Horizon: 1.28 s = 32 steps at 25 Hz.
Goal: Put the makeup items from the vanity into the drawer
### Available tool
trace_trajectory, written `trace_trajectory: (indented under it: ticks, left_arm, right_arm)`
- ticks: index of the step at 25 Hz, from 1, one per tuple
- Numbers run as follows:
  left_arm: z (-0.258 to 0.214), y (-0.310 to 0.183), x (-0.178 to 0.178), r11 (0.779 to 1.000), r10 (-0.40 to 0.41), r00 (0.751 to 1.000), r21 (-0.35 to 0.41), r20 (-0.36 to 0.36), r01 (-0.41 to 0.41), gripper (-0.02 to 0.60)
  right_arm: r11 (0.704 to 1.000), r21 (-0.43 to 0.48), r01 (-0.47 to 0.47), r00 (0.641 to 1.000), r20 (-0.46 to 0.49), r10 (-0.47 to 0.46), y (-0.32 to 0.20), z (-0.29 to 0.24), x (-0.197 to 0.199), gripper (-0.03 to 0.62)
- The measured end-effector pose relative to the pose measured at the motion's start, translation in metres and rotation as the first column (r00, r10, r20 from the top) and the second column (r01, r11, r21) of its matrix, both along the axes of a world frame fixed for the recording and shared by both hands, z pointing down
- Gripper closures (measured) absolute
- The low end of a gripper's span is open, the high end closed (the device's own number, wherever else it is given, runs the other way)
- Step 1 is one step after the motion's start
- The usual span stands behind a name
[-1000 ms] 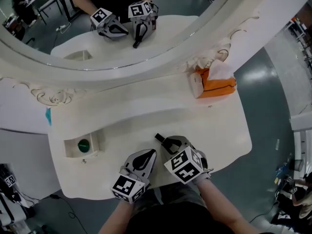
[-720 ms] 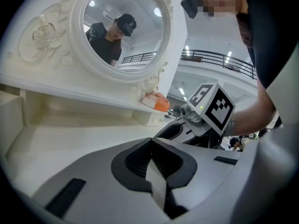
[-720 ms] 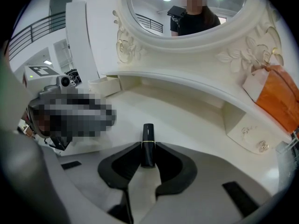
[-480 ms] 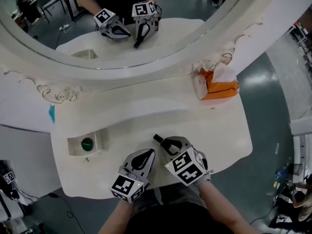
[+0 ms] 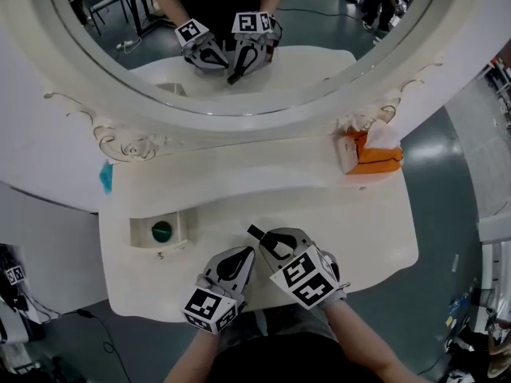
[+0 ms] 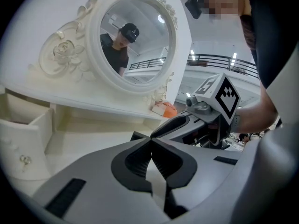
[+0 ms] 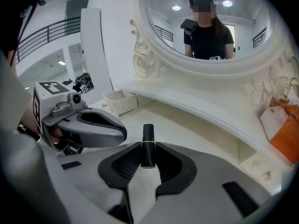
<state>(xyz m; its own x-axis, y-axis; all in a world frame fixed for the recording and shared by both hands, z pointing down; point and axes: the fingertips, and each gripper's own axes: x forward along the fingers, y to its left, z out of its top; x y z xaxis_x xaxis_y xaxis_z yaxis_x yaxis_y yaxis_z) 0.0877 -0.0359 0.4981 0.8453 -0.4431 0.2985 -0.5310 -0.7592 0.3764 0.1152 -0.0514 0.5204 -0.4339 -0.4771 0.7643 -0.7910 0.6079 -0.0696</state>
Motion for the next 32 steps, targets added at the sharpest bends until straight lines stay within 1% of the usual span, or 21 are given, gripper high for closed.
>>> trace_trajectory:
  ticks: [10, 19, 32]
  left_arm:
    - [-0.009, -0.007, -0.046, 0.997, -0.079, 0.997, 0.017, -0.009, 0.079, 0.568]
    - [-0.014, -0.016, -0.099, 0.986, -0.165, 0.986, 0.024, -0.003, 0.165, 0.568]
    - [-0.019, -0.026, -0.152, 0.970, -0.240, 0.971, 0.033, -0.013, 0.240, 0.568]
  right_arm:
    - [0.994, 0.039, 0.101, 0.995, 0.022, -0.101, -0.012, -0.019, -0.058, 0.491]
    - [0.979, 0.060, 0.194, 0.980, 0.035, -0.196, -0.023, -0.032, -0.115, 0.491]
    - [0.957, 0.070, 0.280, 0.959, 0.017, -0.282, -0.034, -0.039, -0.171, 0.491]
